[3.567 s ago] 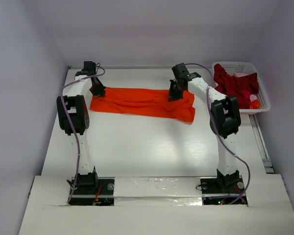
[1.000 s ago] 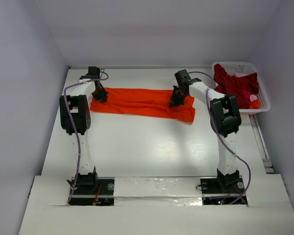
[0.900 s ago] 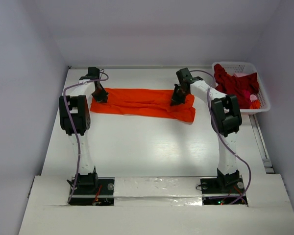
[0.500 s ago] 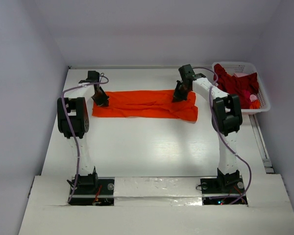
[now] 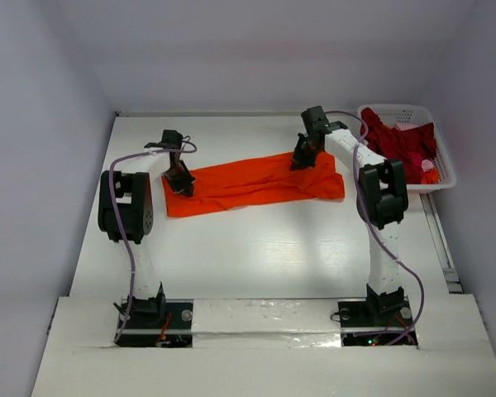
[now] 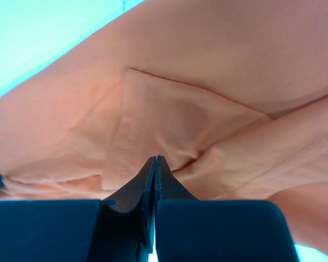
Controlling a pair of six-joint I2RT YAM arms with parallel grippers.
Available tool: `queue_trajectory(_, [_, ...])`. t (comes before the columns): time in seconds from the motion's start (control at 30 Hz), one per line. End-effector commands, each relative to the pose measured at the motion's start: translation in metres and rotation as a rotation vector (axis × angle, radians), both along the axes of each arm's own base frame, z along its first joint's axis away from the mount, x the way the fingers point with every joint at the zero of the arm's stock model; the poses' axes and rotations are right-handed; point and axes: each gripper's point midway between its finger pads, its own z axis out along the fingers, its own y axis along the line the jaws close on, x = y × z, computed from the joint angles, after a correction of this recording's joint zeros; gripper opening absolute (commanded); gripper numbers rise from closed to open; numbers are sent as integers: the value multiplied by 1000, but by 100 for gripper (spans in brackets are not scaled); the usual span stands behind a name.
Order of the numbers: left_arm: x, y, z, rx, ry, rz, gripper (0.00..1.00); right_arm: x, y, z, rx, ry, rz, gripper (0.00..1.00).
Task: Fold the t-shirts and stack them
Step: Fold the tshirt
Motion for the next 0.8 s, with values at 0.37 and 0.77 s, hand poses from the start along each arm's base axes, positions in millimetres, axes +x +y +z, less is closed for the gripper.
queue_trajectory(0.37, [-129,-56,1,22,227,-199,0,18,-3,150,51,-301,16,0])
queue_trajectory(0.77, [-217,-105,-10,37,298,-338,0,-29,-13,203,98,-397,33,0])
